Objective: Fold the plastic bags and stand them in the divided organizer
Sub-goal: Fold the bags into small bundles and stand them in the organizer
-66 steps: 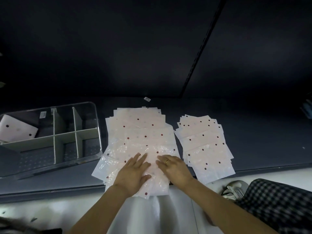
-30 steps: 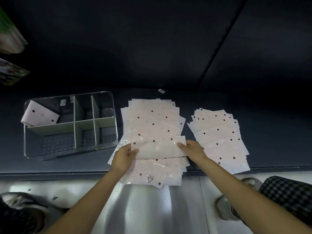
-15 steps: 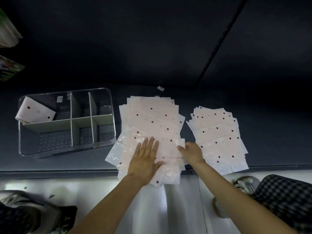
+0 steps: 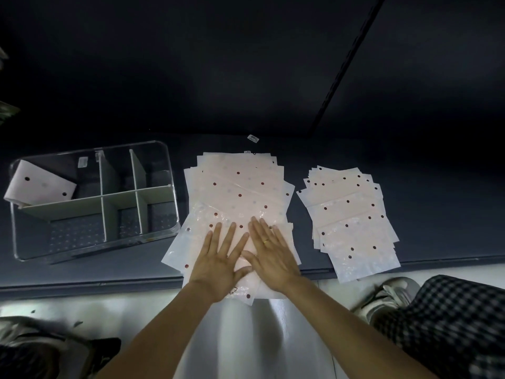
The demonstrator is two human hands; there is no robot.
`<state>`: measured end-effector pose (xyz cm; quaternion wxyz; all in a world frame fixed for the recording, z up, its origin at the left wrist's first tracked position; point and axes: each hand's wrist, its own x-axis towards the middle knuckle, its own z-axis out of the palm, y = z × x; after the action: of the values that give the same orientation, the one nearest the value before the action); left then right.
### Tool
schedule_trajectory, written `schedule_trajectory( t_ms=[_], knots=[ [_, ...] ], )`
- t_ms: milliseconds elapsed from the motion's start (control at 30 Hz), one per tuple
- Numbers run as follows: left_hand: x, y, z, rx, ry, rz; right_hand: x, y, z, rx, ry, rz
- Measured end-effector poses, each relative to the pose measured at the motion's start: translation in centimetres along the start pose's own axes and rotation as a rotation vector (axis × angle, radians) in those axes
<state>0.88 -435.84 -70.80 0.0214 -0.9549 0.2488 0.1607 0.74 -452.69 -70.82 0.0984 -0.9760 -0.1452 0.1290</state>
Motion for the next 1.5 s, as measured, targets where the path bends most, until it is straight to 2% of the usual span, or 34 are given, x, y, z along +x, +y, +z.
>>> schedule_trajectory(
  t_ms=[267,333,433,600,733,900,967,1033,1100,1167,1200,1267,1300,1400,1433,1500],
  knots=[
    [-0.8,-2.6,0.3,-0.020,0.047,0.070,-3.1,5.4,-1.4,-0.093,-0.075,0.084],
    [-0.8,-2.6,0.0,-0.035,0.049,0.076,-2.8,5.7,-2.6,-0.016,-0.024,0.090],
    [-0.8,-2.5,-0.7,-0.057,0.013,0.074,-1.0,5.9,-4.7,0.182,0.082,0.194],
    [-0.7,-2.0,-2.0,-0.064,-0.055,0.044,1.4,6.1,-6.5,0.218,-0.115,0.285],
    [-1.0,-1.5,-3.1,-0.049,0.004,0.015,1.3,5.8,-7.2,0.269,-0.260,0.319],
    [-3.0,0.9,-3.3,-0.163,0.259,0.133,-2.0,3.5,-7.6,0.734,-0.304,0.574],
    [-4.1,1.7,-2.5,-0.172,0.331,0.144,-4.0,1.8,-6.9,1.039,-0.279,0.755],
    [-5.1,2.2,-1.7,-0.177,0.333,0.138,-5.9,-0.2,-5.8,1.418,-0.220,0.929],
    [-5.8,2.2,-1.1,-0.187,0.352,0.112,-7.5,-2.4,-5.1,1.648,-0.222,0.981],
    [-6.2,1.7,-0.9,-0.193,0.383,0.080,-8.6,-4.1,-4.9,1.736,-0.298,0.917],
    [-6.4,1.5,-0.8,-0.187,0.395,0.077,-8.9,-4.7,-5.0,1.709,-0.352,0.856],
    [-6.7,1.0,-0.7,-0.186,0.397,0.082,-9.1,-5.0,-5.3,1.461,-0.391,0.701],
    [-6.7,0.8,-0.8,-0.200,0.396,0.080,-9.1,-4.6,-5.3,1.279,-0.328,0.622],
    [-6.9,0.4,-1.0,-0.286,0.381,0.040,-8.9,-2.5,-5.6,0.843,0.010,0.357],
    [-6.8,0.4,-1.1,-0.315,0.374,0.023,-8.8,-1.5,-5.7,0.756,0.036,0.252],
    [-6.6,0.3,-0.9,-0.391,0.349,0.003,-8.5,-0.1,-5.7,0.564,-0.077,0.072]
  ],
)
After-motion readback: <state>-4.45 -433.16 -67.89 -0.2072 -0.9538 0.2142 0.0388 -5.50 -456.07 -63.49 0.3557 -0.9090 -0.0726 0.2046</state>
